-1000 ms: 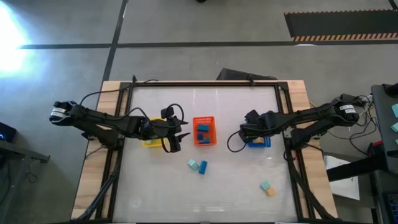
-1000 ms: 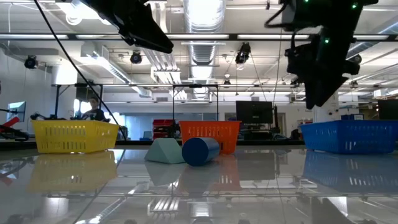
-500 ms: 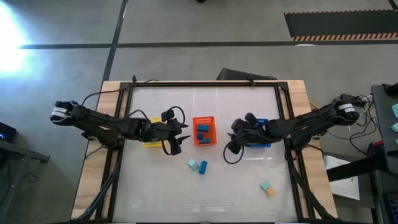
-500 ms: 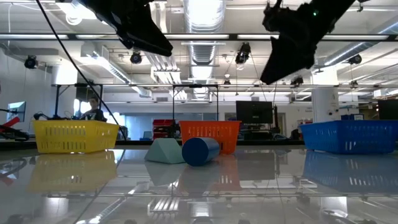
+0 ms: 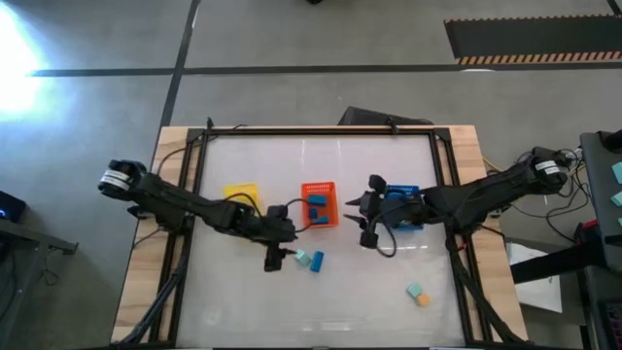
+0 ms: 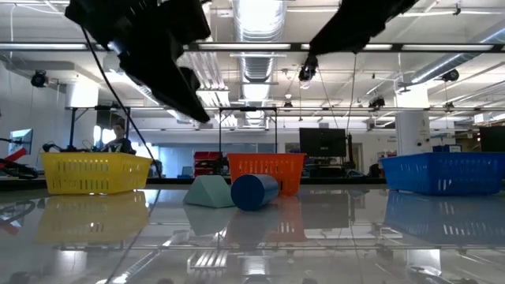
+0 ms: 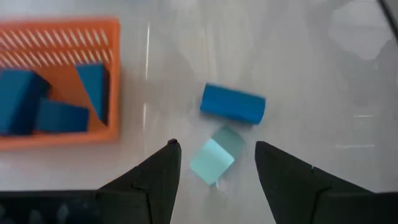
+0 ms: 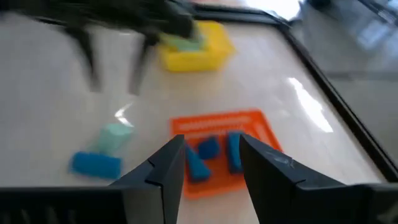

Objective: Sort & place blocks by color
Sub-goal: Put the light blue block into the yellow bin

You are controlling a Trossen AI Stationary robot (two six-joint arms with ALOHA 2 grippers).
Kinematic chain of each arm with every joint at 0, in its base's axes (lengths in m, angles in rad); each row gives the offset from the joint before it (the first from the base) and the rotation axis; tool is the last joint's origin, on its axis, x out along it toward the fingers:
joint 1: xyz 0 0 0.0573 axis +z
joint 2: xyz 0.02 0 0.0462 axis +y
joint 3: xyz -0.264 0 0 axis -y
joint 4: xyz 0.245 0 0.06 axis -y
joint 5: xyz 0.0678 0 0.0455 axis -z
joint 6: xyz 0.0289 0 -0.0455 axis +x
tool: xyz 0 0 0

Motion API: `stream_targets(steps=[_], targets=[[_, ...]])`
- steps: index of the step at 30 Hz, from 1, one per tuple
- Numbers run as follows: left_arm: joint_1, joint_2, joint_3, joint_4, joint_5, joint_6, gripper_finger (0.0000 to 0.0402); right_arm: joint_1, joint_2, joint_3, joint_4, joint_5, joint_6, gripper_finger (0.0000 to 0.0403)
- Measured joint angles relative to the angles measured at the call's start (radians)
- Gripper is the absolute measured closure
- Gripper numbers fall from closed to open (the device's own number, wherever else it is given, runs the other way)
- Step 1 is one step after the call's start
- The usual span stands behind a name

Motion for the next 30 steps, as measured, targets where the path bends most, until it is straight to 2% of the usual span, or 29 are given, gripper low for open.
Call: stream_targets(steps=[5, 9, 24, 30], targets=[[0.000, 0.067, 0.007, -0.009, 0.058, -0.047, 0.0212, 0.000, -0.056, -0.010, 0.023, -0.212, -0.161, 0.0269], [-0.001, 0.085, 0.012, -0.004, 0.072, -0.020, 0.0212, 0.000, -0.092, -0.045, 0.080, -0.283, -0.201, 0.0276], [-0.001, 0.088, 0.003, 0.079, 0.073, 0.144, 0.0212, 0.000, -0.109, -0.116, 0.103, -0.287, -0.200, 0.0300], [-0.001, 0.162, 0.012, 0.142, 0.104, 0.139, 0.0212, 0.000, -0.109, -0.123, 0.116, -0.287, -0.198, 0.0303]])
